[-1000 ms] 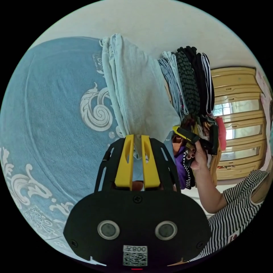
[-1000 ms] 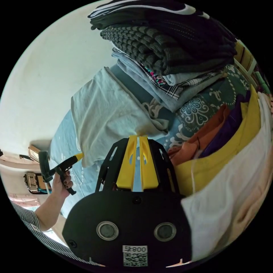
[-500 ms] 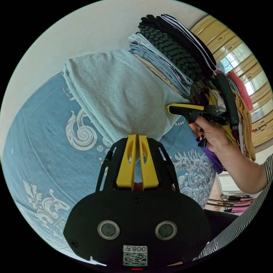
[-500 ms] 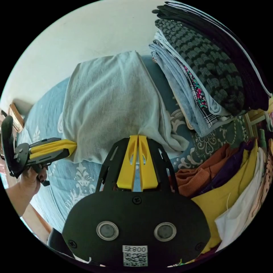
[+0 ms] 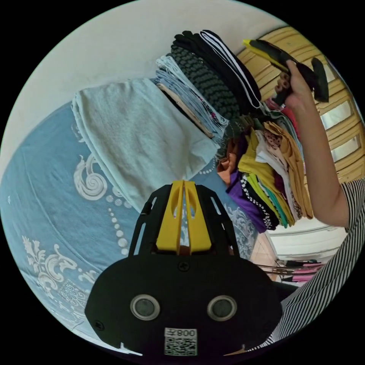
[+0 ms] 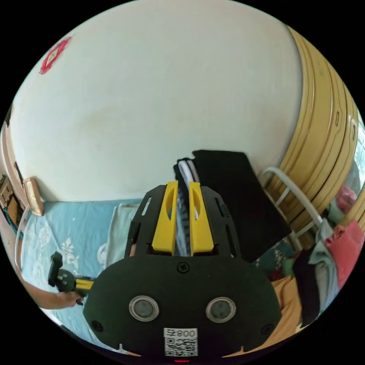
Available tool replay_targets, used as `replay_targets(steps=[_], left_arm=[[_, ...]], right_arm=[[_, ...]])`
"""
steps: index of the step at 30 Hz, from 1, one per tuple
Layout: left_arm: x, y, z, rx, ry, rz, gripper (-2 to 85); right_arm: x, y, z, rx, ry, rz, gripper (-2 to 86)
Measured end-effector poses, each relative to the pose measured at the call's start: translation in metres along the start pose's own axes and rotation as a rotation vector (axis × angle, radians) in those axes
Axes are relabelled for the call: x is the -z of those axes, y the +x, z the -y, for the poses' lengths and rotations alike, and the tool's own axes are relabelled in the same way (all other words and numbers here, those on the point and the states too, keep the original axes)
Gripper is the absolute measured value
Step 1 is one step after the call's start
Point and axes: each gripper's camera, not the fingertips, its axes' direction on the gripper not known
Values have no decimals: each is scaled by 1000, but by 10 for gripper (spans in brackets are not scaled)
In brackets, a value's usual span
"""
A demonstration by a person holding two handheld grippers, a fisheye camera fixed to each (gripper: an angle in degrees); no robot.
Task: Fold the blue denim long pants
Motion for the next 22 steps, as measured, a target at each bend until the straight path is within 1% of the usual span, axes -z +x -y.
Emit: replay_targets(steps=[3, 5, 12, 14, 19, 22], left_arm=[[6, 10, -21, -20, 9, -28, 1], [7, 13, -33, -16, -10, -34, 1], [20, 11, -88, 10, -44, -72, 1], [25, 9, -101, 21, -41, -79, 1], [40, 5, -143, 35, -37, -93, 1], [50, 4, -170, 36, -30, -103, 1]], right_arm=[[-19, 31, 25, 18, -41, -34, 79], [-32, 51, 36, 25, -95, -10, 89], [-55, 93, 52, 57, -121, -89, 82], [-72, 110, 57, 67, -190, -101, 80], [-75, 145, 55, 112, -167, -194, 62], [-69, 172, 52, 107, -166, -185, 49]])
